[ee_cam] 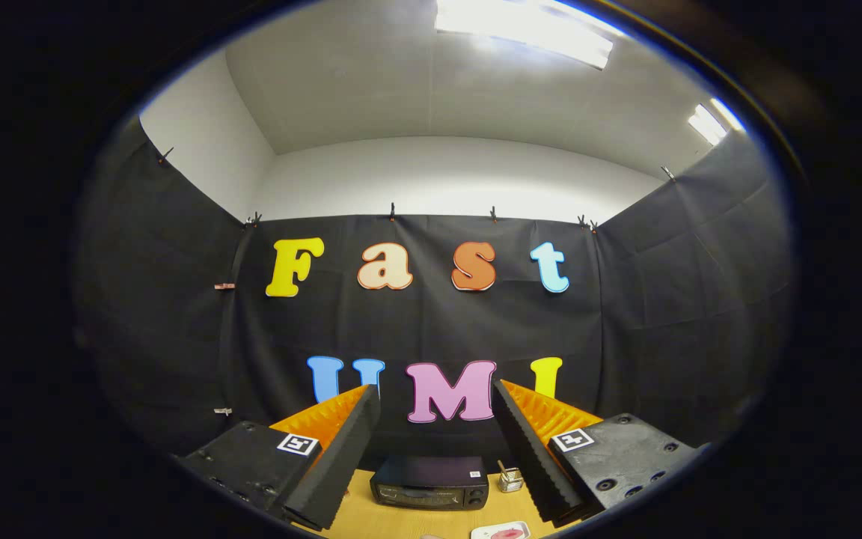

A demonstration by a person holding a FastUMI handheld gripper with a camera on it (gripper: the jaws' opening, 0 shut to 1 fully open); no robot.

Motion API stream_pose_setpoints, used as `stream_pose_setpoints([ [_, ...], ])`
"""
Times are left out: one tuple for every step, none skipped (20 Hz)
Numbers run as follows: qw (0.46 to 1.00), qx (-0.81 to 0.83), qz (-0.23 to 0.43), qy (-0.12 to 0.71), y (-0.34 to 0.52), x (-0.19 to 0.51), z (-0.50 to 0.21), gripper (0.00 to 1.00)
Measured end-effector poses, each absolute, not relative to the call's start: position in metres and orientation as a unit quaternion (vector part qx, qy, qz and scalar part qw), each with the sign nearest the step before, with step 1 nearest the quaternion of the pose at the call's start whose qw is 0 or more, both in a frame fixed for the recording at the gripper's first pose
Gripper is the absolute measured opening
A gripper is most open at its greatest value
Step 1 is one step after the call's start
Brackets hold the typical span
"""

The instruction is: Open the toaster oven, put the food inside, and close the toaster oven door.

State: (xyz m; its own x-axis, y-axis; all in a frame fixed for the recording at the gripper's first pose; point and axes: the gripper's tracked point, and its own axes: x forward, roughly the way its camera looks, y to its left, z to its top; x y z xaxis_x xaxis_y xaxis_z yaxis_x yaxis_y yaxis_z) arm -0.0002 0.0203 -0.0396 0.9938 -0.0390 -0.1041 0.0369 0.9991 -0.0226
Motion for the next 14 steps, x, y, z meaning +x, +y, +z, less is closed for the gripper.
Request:
stream_pose_setpoints([
  [0.998, -0.007, -0.018, 0.06, 0.025, 0.0, -0.049, 0.97],
  [0.998, -0.003, -0.014, 0.066, 0.03, 0.003, -0.058, 0.97],
  [0.997, 0.002, -0.007, 0.073, 0.036, 0.008, -0.068, 0.97],
  [0.997, 0.004, -0.001, 0.082, 0.039, 0.015, -0.08, 0.97],
  [0.996, 0.006, 0.005, 0.088, 0.042, 0.022, -0.092, 0.97],
  [0.996, 0.01, 0.012, 0.091, 0.045, 0.032, -0.104, 0.97],
  [0.995, 0.014, 0.021, 0.095, 0.049, 0.043, -0.119, 0.97],
  [0.994, 0.017, 0.026, 0.102, 0.051, 0.053, -0.138, 0.97],
  [0.993, 0.021, 0.025, 0.112, 0.048, 0.064, -0.16, 0.97],
  [0.992, 0.028, 0.023, 0.119, 0.044, 0.074, -0.182, 0.97],
  [0.991, 0.038, 0.018, 0.127, 0.04, 0.085, -0.204, 0.97],
  [0.988, 0.052, 0.018, 0.141, 0.037, 0.095, -0.232, 0.97],
  [0.986, 0.064, 0.018, 0.153, 0.036, 0.103, -0.254, 0.97],
  [0.983, 0.073, 0.011, 0.171, 0.029, 0.111, -0.282, 0.98],
])
